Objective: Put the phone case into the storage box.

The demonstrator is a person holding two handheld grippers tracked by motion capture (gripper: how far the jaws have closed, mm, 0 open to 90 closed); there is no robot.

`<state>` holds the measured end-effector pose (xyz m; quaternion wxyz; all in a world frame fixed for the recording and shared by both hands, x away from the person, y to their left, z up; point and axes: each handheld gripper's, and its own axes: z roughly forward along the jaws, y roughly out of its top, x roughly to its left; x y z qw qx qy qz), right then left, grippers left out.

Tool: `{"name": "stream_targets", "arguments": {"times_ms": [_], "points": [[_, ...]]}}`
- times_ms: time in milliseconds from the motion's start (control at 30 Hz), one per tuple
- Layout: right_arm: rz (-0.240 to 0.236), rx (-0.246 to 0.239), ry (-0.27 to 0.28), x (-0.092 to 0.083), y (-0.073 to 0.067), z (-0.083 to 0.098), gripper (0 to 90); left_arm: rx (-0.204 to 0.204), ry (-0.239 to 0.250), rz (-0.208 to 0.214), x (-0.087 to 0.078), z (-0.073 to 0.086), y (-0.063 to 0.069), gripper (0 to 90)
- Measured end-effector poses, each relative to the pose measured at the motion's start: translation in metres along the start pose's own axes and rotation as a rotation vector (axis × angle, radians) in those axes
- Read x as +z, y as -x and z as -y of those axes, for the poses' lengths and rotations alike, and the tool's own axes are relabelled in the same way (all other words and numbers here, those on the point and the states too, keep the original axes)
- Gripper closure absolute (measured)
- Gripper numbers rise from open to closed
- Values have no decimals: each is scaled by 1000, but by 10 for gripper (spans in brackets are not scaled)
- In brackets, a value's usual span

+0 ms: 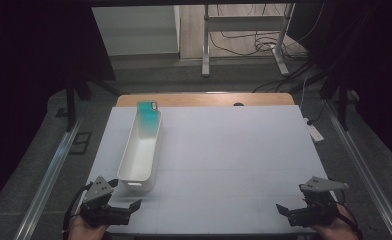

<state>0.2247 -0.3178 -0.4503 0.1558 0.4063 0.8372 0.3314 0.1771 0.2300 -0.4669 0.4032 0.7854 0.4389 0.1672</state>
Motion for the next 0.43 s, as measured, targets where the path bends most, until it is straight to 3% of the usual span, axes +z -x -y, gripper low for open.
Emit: {"name": "stream_targets", "arguments": {"times_ms": [433], "points": [[2, -4, -2, 0, 0, 0, 0, 5, -20, -16, 1, 0, 1, 0]]}}
